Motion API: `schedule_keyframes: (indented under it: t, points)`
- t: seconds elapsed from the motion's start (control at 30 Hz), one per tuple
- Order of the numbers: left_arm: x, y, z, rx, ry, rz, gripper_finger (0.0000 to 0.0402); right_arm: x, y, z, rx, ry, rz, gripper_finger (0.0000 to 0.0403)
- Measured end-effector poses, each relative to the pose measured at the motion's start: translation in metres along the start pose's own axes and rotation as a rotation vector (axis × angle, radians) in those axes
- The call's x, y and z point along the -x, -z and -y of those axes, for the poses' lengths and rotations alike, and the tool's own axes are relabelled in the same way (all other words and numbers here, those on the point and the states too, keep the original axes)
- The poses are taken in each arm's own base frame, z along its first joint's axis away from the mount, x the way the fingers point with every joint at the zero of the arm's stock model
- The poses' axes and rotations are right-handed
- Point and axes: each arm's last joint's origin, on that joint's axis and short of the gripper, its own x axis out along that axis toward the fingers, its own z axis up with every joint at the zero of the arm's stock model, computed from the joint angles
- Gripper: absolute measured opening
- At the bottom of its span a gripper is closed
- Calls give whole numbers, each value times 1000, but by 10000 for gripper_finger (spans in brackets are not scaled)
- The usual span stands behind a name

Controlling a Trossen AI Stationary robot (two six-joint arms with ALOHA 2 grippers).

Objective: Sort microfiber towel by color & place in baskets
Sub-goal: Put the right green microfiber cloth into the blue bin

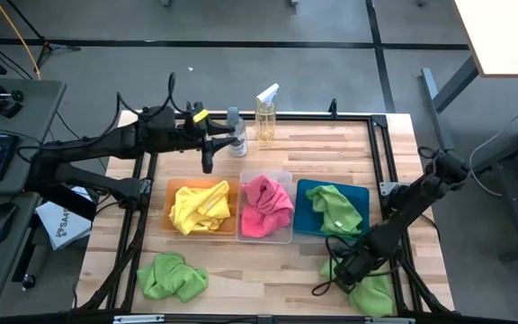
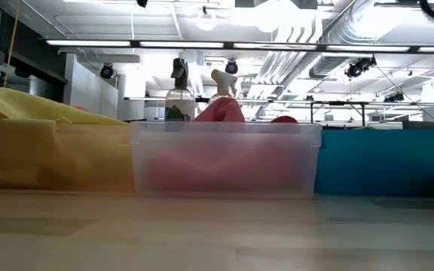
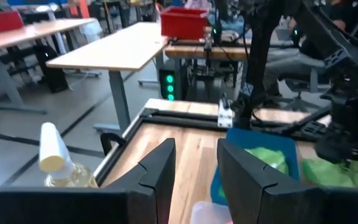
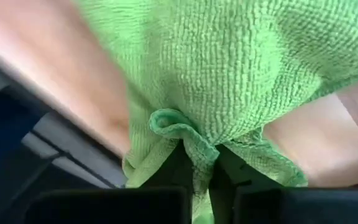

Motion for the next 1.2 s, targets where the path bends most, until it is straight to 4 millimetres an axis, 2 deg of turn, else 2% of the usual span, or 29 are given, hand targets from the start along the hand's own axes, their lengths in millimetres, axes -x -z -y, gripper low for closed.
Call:
schedule_keyframes:
  t: [0.1,0.2,0.3,0.37,0.5,0.6,0.7,0.8,0.93,1.03,1.2]
  points:
    - [5,-3,-4,4,-18,21,108,24,6,-9,76,-37,0,9]
    - [12,-7,-8,9,-33,49,108,60,10,-18,144,-112,57,5]
    - [19,-13,-12,15,-49,108,108,105,5,-24,188,-215,241,5]
    - [23,-17,-13,18,-56,145,108,135,-1,-22,199,-252,414,4]
    - [27,-23,-14,22,-59,204,108,185,-13,-1,160,-215,805,3]
    - [29,-25,-14,22,-60,218,108,207,-16,21,121,-146,1002,2]
    - [31,-26,-14,36,-58,225,108,221,-14,41,79,-111,1100,1]
    - [31,-26,-14,57,-55,227,108,221,-10,55,76,-59,1090,1]
    - [31,-26,-14,59,-55,224,108,204,-13,65,28,-9,1055,1]
    - [31,-25,-14,59,-55,220,108,180,-22,64,-11,-10,1057,0]
    - [31,-25,-14,78,-53,220,108,126,-42,64,-53,-76,1064,0]
